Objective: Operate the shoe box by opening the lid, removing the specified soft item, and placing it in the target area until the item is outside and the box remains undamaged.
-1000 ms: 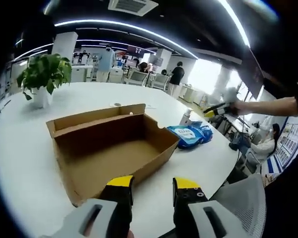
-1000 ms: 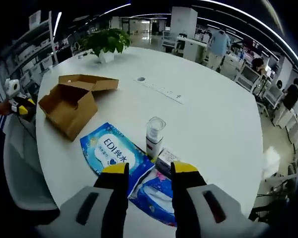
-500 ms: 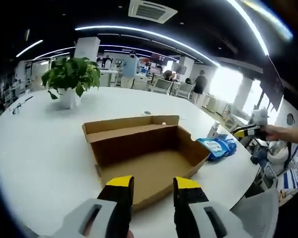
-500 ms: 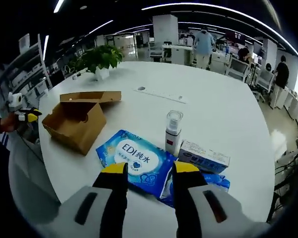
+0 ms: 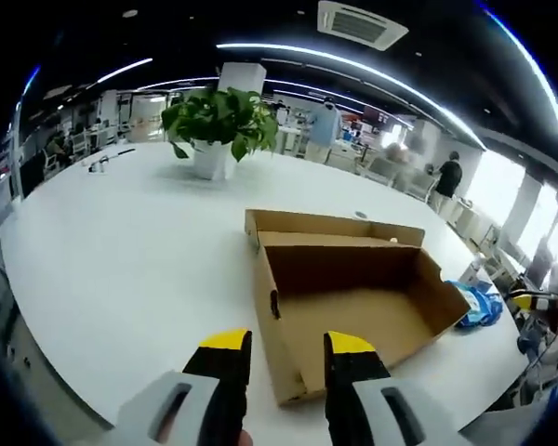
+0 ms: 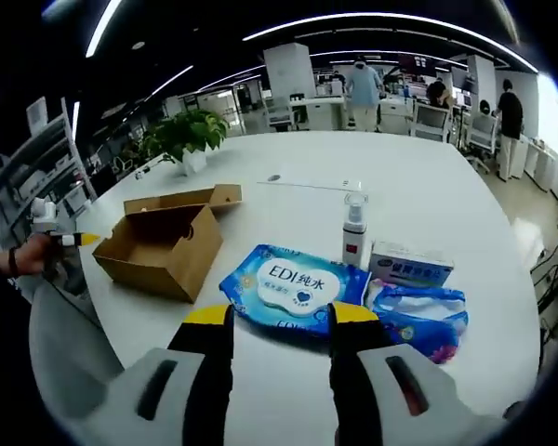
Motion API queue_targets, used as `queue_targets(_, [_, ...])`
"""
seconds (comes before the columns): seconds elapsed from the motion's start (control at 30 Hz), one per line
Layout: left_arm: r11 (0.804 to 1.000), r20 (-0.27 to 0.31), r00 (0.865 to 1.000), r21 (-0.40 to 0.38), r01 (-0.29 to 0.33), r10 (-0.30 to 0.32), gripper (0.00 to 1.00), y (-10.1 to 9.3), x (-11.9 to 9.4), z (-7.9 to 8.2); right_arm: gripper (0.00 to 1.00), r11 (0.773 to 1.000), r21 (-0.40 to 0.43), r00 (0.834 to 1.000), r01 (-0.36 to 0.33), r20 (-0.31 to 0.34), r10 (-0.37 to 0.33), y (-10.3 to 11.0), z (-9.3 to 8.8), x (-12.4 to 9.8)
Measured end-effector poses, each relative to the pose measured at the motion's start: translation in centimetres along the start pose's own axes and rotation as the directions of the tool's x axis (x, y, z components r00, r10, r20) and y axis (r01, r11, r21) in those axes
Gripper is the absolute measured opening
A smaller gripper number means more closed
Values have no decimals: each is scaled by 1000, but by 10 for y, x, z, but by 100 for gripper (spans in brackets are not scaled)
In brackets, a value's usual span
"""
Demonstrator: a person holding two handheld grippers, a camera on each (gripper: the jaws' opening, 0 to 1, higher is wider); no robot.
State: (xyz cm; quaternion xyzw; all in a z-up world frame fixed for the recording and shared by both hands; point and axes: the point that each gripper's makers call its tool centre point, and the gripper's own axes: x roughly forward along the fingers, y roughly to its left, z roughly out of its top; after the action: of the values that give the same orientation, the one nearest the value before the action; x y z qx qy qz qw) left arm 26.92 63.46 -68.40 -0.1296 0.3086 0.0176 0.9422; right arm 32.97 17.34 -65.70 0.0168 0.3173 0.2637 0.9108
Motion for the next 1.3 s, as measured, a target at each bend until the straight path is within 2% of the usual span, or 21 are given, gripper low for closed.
queue_targets(0.1, [1000, -36, 999, 7, -26, 27, 31, 2, 3, -11, 38, 1000, 23, 1000, -4, -2, 4, 3, -5, 0])
queue_targets(0.2, [995, -75, 993, 21, -94, 96, 30, 17, 12, -24, 39, 999, 38, 1000, 5, -1, -5, 1, -7, 0])
queue_targets(0.27, [998, -74, 996, -27, -61, 58, 30, 14, 17, -26, 39, 999, 50, 1000, 2, 14, -3, 2, -4, 0])
queue_targets(0.37, [998, -72, 996, -36, -57, 54, 29, 10, 15, -26, 39, 999, 44, 1000, 0, 13, 0, 4, -4, 1])
queue_targets(0.5, [997, -81, 996, -66, -30, 25, 28, 9, 23, -28, 39, 999, 40, 1000, -8, 12, 8, 6, -4, 3])
queue_targets(0.7, [995, -73, 997, -98, -34, 27, 23, 8, 24, -28, 38, 999, 33, 1000, -27, 8, 27, 21, -3, 11])
queue_targets(0.83, [998, -55, 998, -56, -9, 6, 14, -1, 23, -27, 38, 999, 21, 999, -47, -3, 47, 31, -4, 16])
queue_targets(0.87, [999, -61, 998, -30, -21, 20, 13, 1, 23, -27, 38, 999, 17, 999, -51, -7, 52, 33, -3, 18])
queue_targets(1.17, [998, -72, 997, -42, -42, 39, 10, 17, 17, -30, 37, 996, 1, 996, -92, -17, 92, 56, 4, 34])
queue_targets(1.3, [998, -85, 995, -31, -46, 43, 9, 18, 4, -38, 37, 993, -3, 993, -116, -25, 116, 70, 8, 47])
